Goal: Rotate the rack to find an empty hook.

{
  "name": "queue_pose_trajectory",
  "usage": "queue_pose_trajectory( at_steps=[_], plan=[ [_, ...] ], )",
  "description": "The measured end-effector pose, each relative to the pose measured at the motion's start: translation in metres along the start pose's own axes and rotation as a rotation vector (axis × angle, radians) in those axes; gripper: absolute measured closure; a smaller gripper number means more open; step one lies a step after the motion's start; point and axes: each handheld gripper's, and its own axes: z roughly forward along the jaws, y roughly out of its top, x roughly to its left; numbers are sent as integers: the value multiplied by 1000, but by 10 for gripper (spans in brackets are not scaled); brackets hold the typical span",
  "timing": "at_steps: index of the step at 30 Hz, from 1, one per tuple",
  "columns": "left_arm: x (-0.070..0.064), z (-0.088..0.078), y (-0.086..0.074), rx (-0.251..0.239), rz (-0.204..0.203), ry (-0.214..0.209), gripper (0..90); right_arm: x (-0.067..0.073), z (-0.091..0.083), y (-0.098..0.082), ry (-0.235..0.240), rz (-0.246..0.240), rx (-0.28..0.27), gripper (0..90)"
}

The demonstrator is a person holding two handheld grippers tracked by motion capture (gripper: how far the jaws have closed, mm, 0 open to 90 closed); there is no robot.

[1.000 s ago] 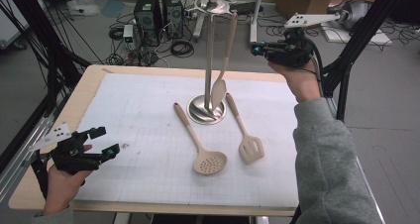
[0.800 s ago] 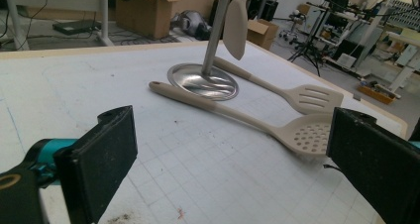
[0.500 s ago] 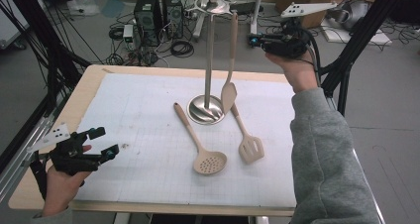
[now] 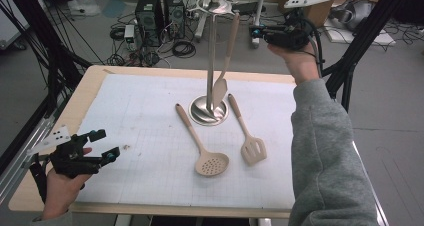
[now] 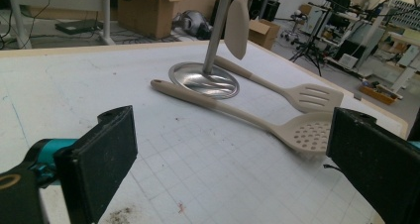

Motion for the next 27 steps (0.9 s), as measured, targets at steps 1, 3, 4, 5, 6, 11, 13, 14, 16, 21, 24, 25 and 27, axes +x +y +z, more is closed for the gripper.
queue_pose_trajectory(
  at_steps=[1,3,4,5,6,11,13,14,16,21,24,25,27],
  plan=[
    [0,0,0,-1,-2,0,60,-1,0,1,-1,3,-3,900],
    [-1,1,-1,-1,-2,-2,60,-3,0,4,-7,4,-8,899],
    [-1,1,-1,3,0,-2,61,-4,0,5,-7,4,-7,899],
    [-1,2,-1,2,0,-3,60,-5,0,6,-15,3,-3,900],
    [-1,2,-1,3,1,-5,60,-6,0,8,-16,2,-7,900],
    [-2,2,0,4,7,-4,61,-9,2,12,-22,7,-12,900],
    [-3,2,0,3,6,-7,60,-10,3,15,-28,6,-13,900],
    [-3,1,0,4,8,-6,60,-10,3,16,-31,6,-13,900],
    [-3,1,0,4,9,-7,60,-11,4,19,-32,3,-17,900],
    [-3,2,0,6,6,-6,60,-10,8,23,-34,-7,-19,900],
    [-3,2,0,5,6,-5,60,-10,12,23,-39,-12,-14,900],
    [-3,2,0,5,6,-5,60,-10,13,23,-36,-13,-16,900],
    [-3,2,-1,3,5,-5,61,-11,15,24,-39,-12,-15,900]
  ],
)
